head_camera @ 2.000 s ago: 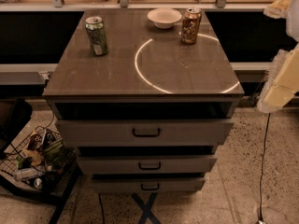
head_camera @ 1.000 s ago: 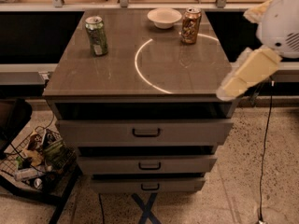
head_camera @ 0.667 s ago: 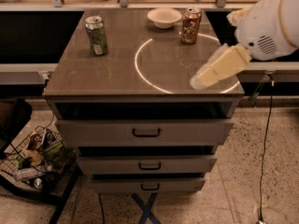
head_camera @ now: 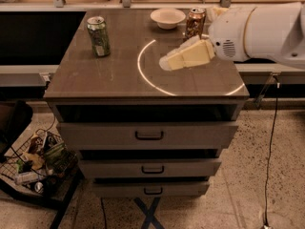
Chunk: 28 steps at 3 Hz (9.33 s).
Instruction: Knock green can over
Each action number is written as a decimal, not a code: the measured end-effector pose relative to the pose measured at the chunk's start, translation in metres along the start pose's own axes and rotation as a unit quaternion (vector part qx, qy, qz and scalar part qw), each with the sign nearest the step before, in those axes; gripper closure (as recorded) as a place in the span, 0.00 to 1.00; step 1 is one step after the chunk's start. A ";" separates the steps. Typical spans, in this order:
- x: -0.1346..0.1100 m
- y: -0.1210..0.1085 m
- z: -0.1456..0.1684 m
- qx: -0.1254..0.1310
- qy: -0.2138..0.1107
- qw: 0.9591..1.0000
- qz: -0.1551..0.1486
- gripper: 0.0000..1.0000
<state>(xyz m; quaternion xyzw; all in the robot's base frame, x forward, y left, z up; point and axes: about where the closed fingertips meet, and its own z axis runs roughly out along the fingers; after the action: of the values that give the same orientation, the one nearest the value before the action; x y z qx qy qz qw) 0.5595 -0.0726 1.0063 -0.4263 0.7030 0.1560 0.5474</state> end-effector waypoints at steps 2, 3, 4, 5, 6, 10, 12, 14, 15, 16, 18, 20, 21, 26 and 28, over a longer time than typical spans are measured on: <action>-0.017 -0.015 0.003 0.036 -0.023 0.999 -0.005 0.00; -0.023 -0.016 0.024 0.041 -0.037 0.998 -0.010 0.00; -0.036 -0.016 0.084 0.049 -0.078 0.996 -0.018 0.00; -0.051 -0.025 0.134 0.057 -0.108 0.992 -0.026 0.00; -0.063 -0.033 0.173 0.048 -0.123 0.991 -0.031 0.00; -0.075 -0.025 0.310 -0.066 -0.180 0.981 0.003 0.00; -0.053 0.016 0.361 -0.122 -0.175 0.976 0.052 0.01; -0.030 0.027 0.382 -0.128 -0.177 0.972 0.088 0.46; -0.031 0.029 0.383 -0.130 -0.177 0.972 0.087 0.69; -0.032 0.032 0.384 -0.132 -0.177 0.971 0.087 0.92; -0.039 0.032 0.375 -0.129 -0.167 0.974 0.076 1.00; -0.073 0.028 0.319 -0.115 -0.069 0.991 0.012 1.00; -0.089 0.034 0.304 -0.106 0.004 0.994 -0.033 1.00; -0.027 0.012 0.327 -0.077 0.276 0.944 -0.165 1.00; 0.019 0.030 0.355 -0.107 0.344 0.914 -0.188 1.00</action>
Offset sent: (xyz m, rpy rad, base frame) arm 0.0138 0.0017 0.0174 0.0280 -0.0650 -0.0462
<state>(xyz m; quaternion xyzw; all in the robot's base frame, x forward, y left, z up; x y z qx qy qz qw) 0.7616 0.1808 0.8570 -0.6337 0.7338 -0.0318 0.2426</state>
